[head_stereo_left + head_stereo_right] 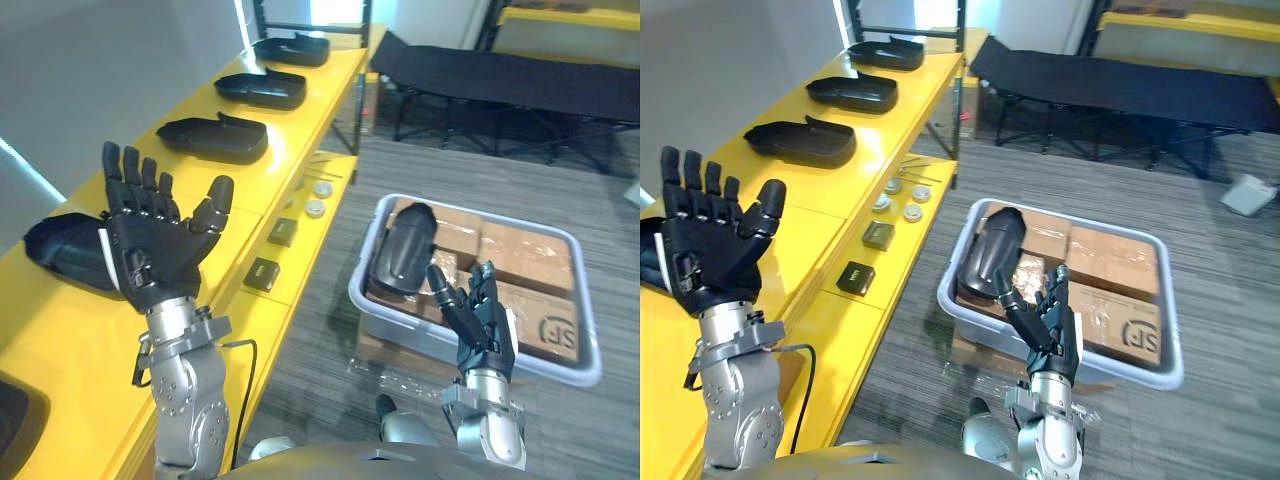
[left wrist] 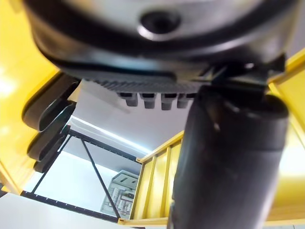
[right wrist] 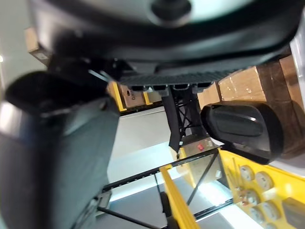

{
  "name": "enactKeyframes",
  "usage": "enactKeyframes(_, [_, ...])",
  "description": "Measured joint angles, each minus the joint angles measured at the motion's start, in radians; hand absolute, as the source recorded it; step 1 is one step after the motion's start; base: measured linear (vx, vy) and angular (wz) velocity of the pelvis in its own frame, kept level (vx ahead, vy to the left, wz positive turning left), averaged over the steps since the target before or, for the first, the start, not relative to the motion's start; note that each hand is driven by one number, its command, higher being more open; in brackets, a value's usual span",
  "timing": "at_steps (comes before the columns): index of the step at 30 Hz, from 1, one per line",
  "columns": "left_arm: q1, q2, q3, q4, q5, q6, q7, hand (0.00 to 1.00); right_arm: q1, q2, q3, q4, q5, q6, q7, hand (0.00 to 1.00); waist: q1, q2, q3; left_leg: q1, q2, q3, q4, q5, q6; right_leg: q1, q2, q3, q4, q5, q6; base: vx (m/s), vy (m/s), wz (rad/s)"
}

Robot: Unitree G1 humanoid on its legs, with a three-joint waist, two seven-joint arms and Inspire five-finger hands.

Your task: Walk over and take three plastic housings, then place them on the shelf

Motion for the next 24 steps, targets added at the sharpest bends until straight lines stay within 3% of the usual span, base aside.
enactKeyframes(1, [0.001,0.000,0.015,0.000,-0.003,0.000,-0.001,1.00,-0.039,-0.002,0.020,0.001,0.031,-0.004,0.015,1.00,0.013,-0.014,-0.002,0.004,0.004,0.025,-0.002,0.012,-0.002,-0.016,-0.047,-0.061,0.081,-0.012,-0.018,-0.14,-0.066,-0.59])
enactKeyframes(3, [0.003,-0.008,0.049,0.000,-0.009,0.005,-0.005,1.00,-0.137,-0.004,0.075,0.034,0.034,-0.023,0.010,1.00,0.034,-0.015,-0.002,0.020,0.037,0.058,-0.002,0.025,-0.022,-0.008,-0.121,-0.130,0.173,-0.032,-0.049,-0.11,-0.159,-0.65])
enactKeyframes(4, [0.005,-0.012,0.082,0.000,-0.009,0.015,-0.010,1.00,-0.219,-0.007,0.121,0.083,0.023,-0.030,-0.014,1.00,0.049,-0.013,-0.004,0.027,0.072,0.081,-0.001,0.035,-0.041,-0.007,-0.171,-0.167,0.233,-0.046,-0.071,-0.05,-0.204,-0.59])
enactKeyframes(6, [0.013,-0.012,0.114,0.002,-0.017,0.022,-0.022,1.00,-0.322,-0.008,0.182,0.172,0.004,-0.029,-0.045,1.00,0.076,-0.016,-0.006,0.027,0.130,0.098,-0.008,0.057,-0.082,-0.009,-0.244,-0.195,0.299,-0.047,-0.081,-0.04,-0.443,-0.53])
enactKeyframes(7, [0.022,-0.009,0.125,0.003,-0.054,0.022,-0.041,1.00,-0.347,-0.003,0.201,0.213,-0.002,-0.025,-0.057,1.00,0.090,-0.027,-0.012,0.020,0.160,0.096,-0.024,0.073,-0.114,-0.009,-0.276,-0.198,0.323,-0.028,-0.089,-0.01,-0.431,-0.29])
enactKeyframes(8, [0.027,0.000,0.130,0.003,-0.066,0.022,-0.049,1.00,-0.353,0.006,0.202,0.224,-0.017,-0.021,-0.063,1.00,0.092,-0.040,-0.019,0.011,0.163,0.091,-0.030,0.082,-0.134,-0.001,-0.282,-0.196,0.311,0.047,-0.105,0.05,-0.516,-0.10])
enactKeyframes(9, [0.040,-0.007,0.129,0.014,-0.096,0.021,-0.065,1.00,-0.344,0.005,0.198,0.231,-0.059,0.004,-0.080,1.00,0.092,-0.050,-0.032,0.001,0.193,0.070,-0.064,0.113,-0.159,0.019,-0.248,-0.207,0.269,-0.005,0.000,0.09,-0.487,-0.08])
enactKeyframes(11, [0.065,-0.033,0.103,0.041,-0.115,0.027,-0.078,1.00,-0.303,-0.030,0.162,0.224,-0.106,0.031,-0.094,1.00,0.089,-0.024,-0.043,0.001,0.223,0.057,-0.145,0.192,-0.167,0.032,-0.203,-0.248,0.185,-0.077,0.098,0.09,-0.483,-0.27])
enactKeyframes(12, [0.066,-0.055,0.074,0.057,-0.124,0.041,-0.078,1.00,-0.271,-0.056,0.124,0.224,-0.120,0.054,-0.091,1.00,0.073,-0.013,-0.044,-0.004,0.236,0.058,-0.172,0.233,-0.166,0.041,-0.183,-0.271,0.140,-0.117,0.116,0.05,-0.363,-0.25])
enactKeyframes(13, [0.066,-0.075,0.033,0.080,-0.126,0.049,-0.076,1.00,-0.239,-0.097,0.082,0.224,-0.120,0.083,-0.082,1.00,0.046,0.016,-0.039,-0.008,0.258,0.057,-0.183,0.276,-0.154,0.043,-0.155,-0.278,0.132,-0.117,0.108,0.03,-0.331,-0.12])
enactKeyframes(14, [0.067,-0.073,0.019,0.085,-0.125,0.059,-0.077,1.00,-0.222,-0.111,0.056,0.224,-0.118,0.095,-0.078,1.00,0.028,0.017,-0.038,-0.014,0.260,0.055,-0.180,0.302,-0.144,0.043,-0.151,-0.279,0.132,-0.121,0.099,0.02,-0.271,-0.04])
enactKeyframes(16, [0.062,-0.072,-0.003,0.102,-0.124,0.066,-0.059,1.00,-0.172,-0.148,-0.019,0.222,-0.119,0.106,-0.073,1.00,-0.026,0.005,-0.034,-0.070,0.264,0.026,-0.107,0.398,-0.025,0.047,-0.136,-0.279,0.104,-0.119,0.067,-0.01,-0.238,-0.13])
enactKeyframes(17, [0.058,-0.071,-0.003,0.110,-0.123,0.066,-0.055,1.00,-0.162,-0.152,-0.031,0.219,-0.119,0.106,-0.070,1.00,-0.031,0.005,-0.034,-0.085,0.268,0.018,-0.088,0.419,0.002,0.049,-0.130,-0.279,0.092,-0.114,0.060,-0.01,-0.241,-0.18])
enactKeyframes(18, [0.052,-0.068,0.000,0.138,-0.122,0.066,-0.045,1.00,-0.137,-0.157,-0.054,0.210,-0.119,0.106,-0.057,1.00,-0.043,-0.001,-0.028,-0.132,0.279,-0.001,-0.033,0.485,0.051,0.067,-0.112,-0.281,0.043,-0.098,0.034,-0.01,-0.186,-0.14])
enactKeyframes(19, [0.051,-0.069,-0.003,0.154,-0.119,0.066,-0.044,1.00,-0.129,-0.158,-0.062,0.210,-0.119,0.106,-0.056,1.00,-0.043,-0.010,-0.021,-0.145,0.274,-0.014,-0.011,0.467,0.029,0.076,-0.110,-0.279,0.022,-0.090,0.025,0.01,-0.186,-0.24])
enactKeyframes(20, [0.054,-0.068,-0.020,0.185,-0.105,0.070,-0.039,1.00,-0.122,-0.166,-0.085,0.210,-0.117,0.106,-0.055,1.00,-0.036,0.004,-0.013,-0.159,0.234,-0.035,0.020,0.365,-0.032,0.101,-0.103,-0.279,-0.028,-0.070,0.005,0.01,-0.098,-0.26])
enactKeyframes(21, [0.056,-0.068,-0.030,0.208,-0.053,0.095,-0.031,1.00,-0.123,-0.174,-0.103,0.210,-0.104,0.106,-0.055,1.00,-0.032,0.021,-0.005,-0.174,0.177,-0.047,0.028,0.288,-0.029,0.121,-0.086,-0.281,-0.075,-0.045,0.001,0.01,-0.058,-0.24])
enactKeyframes(22, [0.056,-0.065,-0.032,0.219,-0.029,0.108,-0.030,1.00,-0.124,-0.176,-0.107,0.211,-0.098,0.106,-0.054,1.00,-0.030,0.027,-0.003,-0.179,0.155,-0.039,0.024,0.251,-0.009,0.129,-0.079,-0.283,-0.092,-0.031,0.006,0.00,-0.003,-0.11])
enactKeyframes(24, [0.057,-0.053,-0.030,0.286,0.058,0.173,-0.008,1.00,-0.135,-0.189,-0.104,0.211,-0.109,0.110,-0.038,1.00,-0.016,0.028,-0.007,-0.136,0.105,-0.052,-0.105,0.228,0.009,0.126,-0.077,-0.283,-0.137,0.004,0.018,0.01,0.014,-0.05])
